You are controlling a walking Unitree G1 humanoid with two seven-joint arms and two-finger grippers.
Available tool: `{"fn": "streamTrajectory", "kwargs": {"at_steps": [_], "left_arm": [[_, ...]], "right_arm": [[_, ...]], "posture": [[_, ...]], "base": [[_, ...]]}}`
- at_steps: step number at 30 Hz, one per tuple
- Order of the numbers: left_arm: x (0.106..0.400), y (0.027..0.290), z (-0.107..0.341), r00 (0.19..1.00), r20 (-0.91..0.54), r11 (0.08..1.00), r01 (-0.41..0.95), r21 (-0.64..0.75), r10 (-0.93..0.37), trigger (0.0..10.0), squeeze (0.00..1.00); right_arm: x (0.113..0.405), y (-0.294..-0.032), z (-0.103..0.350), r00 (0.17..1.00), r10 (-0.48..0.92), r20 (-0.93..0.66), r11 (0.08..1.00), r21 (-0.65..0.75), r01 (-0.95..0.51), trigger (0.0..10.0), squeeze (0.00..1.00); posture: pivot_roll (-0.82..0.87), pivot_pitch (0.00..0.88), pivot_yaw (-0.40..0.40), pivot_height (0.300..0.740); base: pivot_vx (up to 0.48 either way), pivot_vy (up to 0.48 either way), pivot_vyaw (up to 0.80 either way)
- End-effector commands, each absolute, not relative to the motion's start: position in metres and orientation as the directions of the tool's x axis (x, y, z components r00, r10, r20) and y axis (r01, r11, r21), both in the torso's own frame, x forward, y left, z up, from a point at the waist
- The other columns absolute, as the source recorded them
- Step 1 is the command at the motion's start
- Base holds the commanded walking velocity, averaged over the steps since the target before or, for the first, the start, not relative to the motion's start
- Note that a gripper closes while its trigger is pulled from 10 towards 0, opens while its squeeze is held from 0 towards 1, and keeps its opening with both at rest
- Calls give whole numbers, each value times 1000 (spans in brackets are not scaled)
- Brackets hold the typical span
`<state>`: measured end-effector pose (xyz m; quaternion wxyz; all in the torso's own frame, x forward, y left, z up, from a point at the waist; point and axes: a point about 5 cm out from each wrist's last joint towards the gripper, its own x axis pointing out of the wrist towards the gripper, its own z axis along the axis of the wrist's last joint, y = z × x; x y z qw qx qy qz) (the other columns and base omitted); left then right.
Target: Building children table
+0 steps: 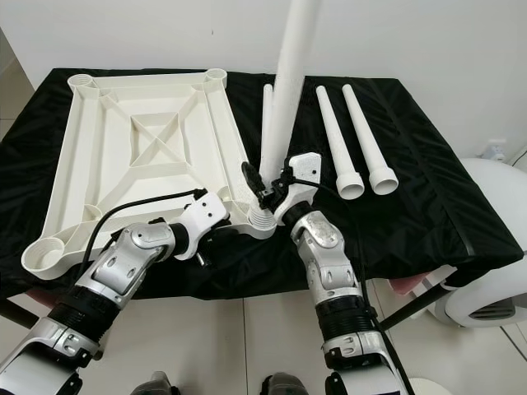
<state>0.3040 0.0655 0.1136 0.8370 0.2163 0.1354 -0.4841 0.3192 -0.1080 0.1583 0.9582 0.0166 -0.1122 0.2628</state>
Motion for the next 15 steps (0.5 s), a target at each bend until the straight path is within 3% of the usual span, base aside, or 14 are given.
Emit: {"fn": "streamTrajectory", "kwargs": {"at_steps": [1, 15], "left_arm": [[299, 64, 107, 485, -457, 433, 874, 221, -746, 10000, 0], [299, 67, 109, 487, -456, 437, 873, 219, -745, 10000, 0]], "right_arm": [[314, -113, 138, 856, 498, 139, 867, -41, -497, 10000, 0], [306, -119, 122, 863, 491, 120, 871, -34, -491, 10000, 0]], "posture": [[-29, 0, -35, 740], [-27, 17, -24, 740]], "base": [[0, 0, 0], [0, 0, 0]]}}
